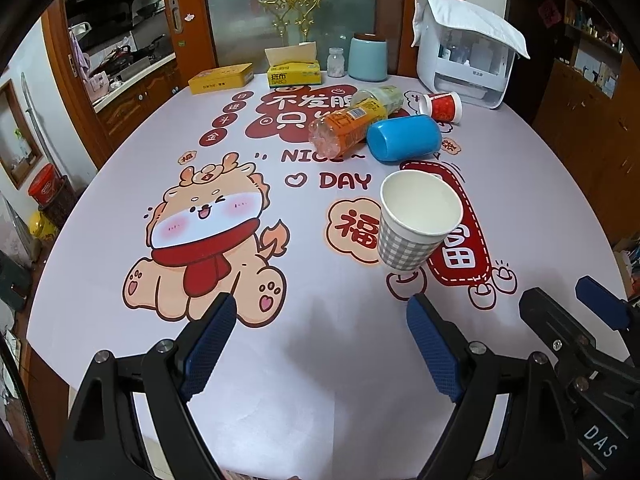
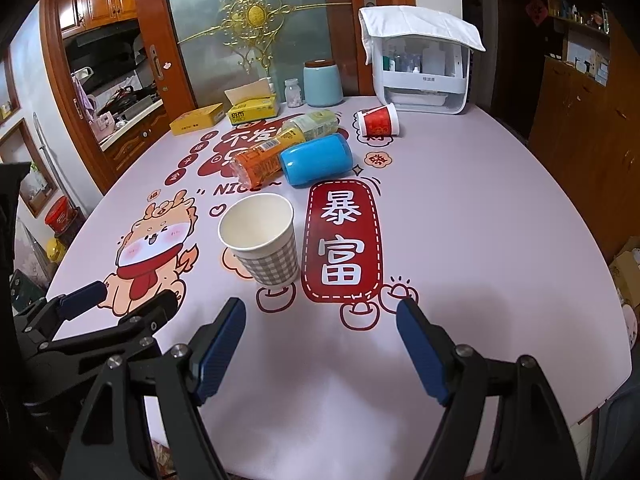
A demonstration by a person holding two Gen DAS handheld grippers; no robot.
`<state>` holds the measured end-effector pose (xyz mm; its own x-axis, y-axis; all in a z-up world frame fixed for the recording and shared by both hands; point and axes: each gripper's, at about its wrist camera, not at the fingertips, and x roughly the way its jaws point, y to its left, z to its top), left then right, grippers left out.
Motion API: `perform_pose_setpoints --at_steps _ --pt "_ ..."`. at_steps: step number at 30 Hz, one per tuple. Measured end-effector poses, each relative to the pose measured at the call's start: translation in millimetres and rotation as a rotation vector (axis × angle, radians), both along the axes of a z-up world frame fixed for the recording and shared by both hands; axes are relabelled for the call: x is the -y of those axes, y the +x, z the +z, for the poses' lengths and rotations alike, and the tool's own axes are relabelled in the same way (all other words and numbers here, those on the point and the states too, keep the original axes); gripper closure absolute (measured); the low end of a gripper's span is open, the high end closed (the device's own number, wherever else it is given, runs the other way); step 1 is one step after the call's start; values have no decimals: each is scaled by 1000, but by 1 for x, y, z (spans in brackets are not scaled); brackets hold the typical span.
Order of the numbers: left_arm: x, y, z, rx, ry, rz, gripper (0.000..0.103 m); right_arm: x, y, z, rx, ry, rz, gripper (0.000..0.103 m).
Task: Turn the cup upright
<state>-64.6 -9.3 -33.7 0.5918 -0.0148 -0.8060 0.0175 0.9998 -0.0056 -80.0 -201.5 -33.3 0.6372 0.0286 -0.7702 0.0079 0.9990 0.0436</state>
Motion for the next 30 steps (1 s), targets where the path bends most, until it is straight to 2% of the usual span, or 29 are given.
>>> perform_pose_setpoints --at_steps 30 --pt "9 2 1 5 -18 -17 17 5 -5 8 24 -21 -28 25"
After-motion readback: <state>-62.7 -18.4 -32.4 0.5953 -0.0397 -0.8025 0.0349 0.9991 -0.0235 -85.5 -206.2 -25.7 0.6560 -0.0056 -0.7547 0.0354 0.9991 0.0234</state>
